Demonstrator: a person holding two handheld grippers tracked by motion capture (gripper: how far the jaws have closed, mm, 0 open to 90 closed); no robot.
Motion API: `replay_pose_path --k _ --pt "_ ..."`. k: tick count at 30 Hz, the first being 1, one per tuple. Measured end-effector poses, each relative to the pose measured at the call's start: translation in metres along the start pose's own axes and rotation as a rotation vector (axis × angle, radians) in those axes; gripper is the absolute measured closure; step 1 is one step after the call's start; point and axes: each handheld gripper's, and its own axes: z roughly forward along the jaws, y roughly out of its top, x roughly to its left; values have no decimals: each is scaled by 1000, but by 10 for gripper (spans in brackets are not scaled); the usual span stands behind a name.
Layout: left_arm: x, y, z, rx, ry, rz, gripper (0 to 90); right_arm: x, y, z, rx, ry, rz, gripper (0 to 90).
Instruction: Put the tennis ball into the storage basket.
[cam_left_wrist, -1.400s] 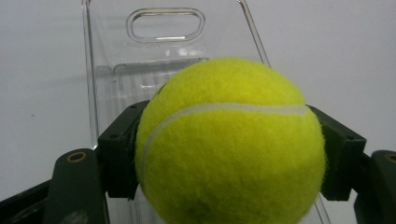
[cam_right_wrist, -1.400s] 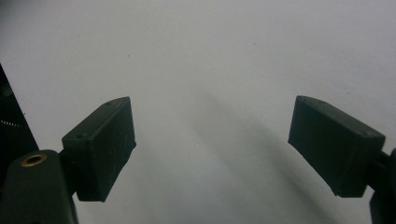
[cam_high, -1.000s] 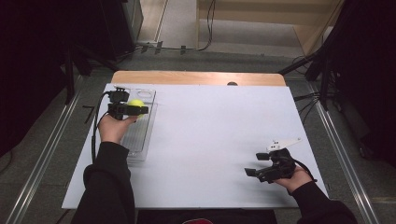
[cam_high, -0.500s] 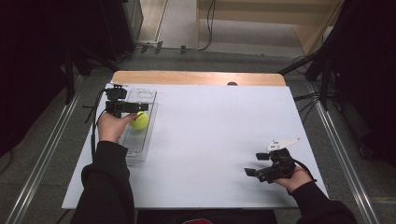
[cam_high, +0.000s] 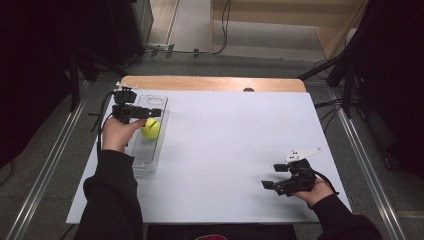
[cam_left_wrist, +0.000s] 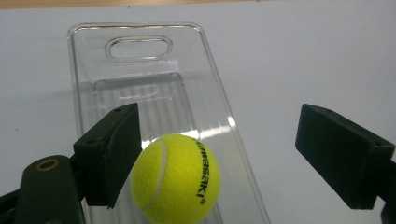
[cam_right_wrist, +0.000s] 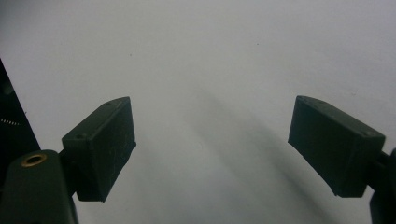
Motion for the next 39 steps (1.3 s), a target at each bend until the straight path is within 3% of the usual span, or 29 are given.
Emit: replay_pose_path --k 9,14,39 --pt "-13 2 -1 6 -49 33 156 1 0 0 1 -1 -2 127" --pt "-21 3 -1 -2 -101 42 159 2 1 1 5 1 -8 127" --pt "-60 5 15 61 -236 114 171 1 1 0 5 -1 -5 127"
